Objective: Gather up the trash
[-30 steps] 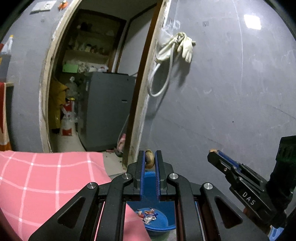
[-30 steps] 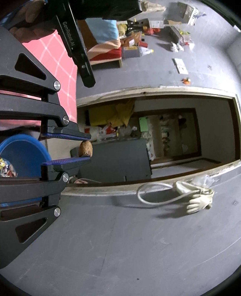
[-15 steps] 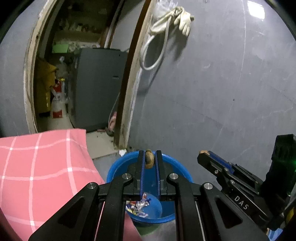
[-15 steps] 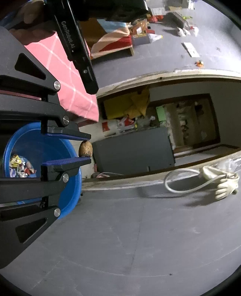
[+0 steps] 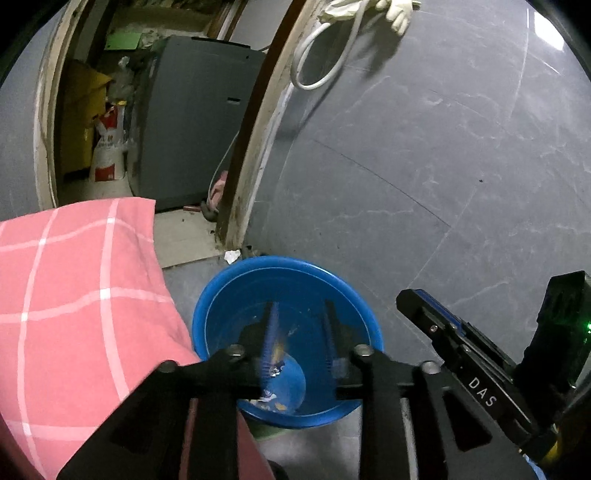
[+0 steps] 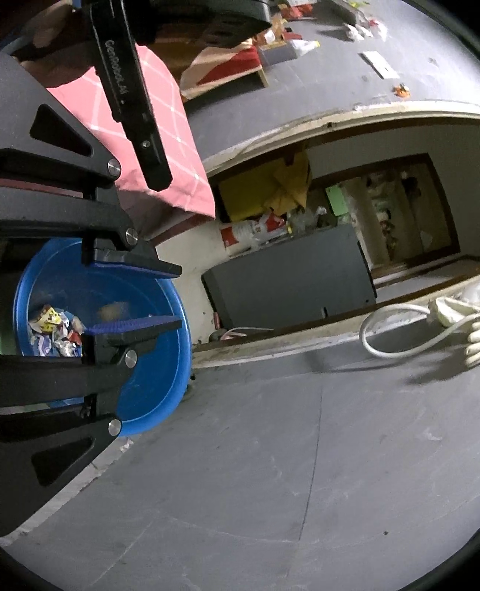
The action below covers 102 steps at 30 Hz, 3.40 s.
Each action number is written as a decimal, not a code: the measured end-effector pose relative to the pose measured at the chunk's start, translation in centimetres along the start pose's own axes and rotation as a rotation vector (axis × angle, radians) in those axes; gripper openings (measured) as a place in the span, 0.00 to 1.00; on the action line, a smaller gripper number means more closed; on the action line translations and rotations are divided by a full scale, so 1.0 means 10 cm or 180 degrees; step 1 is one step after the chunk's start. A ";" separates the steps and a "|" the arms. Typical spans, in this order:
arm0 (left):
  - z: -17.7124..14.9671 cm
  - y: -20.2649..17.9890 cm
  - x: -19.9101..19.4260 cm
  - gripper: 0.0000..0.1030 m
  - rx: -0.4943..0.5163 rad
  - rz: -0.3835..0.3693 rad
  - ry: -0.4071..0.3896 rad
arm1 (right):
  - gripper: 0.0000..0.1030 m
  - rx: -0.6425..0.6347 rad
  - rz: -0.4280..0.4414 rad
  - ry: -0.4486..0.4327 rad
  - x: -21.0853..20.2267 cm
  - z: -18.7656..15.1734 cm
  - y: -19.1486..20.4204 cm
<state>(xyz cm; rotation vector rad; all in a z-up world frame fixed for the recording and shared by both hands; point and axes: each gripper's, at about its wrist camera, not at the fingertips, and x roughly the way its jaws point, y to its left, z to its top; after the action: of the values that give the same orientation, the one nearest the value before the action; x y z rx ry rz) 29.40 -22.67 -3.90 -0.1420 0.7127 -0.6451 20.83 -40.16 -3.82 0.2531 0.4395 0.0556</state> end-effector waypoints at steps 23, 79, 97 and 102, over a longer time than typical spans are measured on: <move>0.07 0.05 -1.08 0.86 0.0022 0.0349 -0.0831 | 0.75 -0.0050 -0.0077 -0.0457 -0.54 0.22 0.25; -1.32 -0.04 -2.46 0.98 0.0291 0.1205 -0.1246 | 1.00 -0.0345 -0.0161 -0.0786 -1.83 -0.52 0.89; -1.34 -0.01 -2.46 0.98 0.0254 0.1213 -0.1246 | 1.00 -0.0341 -0.0164 -0.0734 -1.81 -0.56 0.87; -1.34 0.00 -2.46 0.98 0.0247 0.1209 -0.1245 | 1.00 -0.0342 -0.0162 -0.0733 -1.81 -0.56 0.87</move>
<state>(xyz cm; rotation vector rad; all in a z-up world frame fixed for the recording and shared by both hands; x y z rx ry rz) 6.58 -6.86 -0.19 -0.0552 0.3219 -0.2670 2.08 -32.44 0.98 0.1402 0.2128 -0.0002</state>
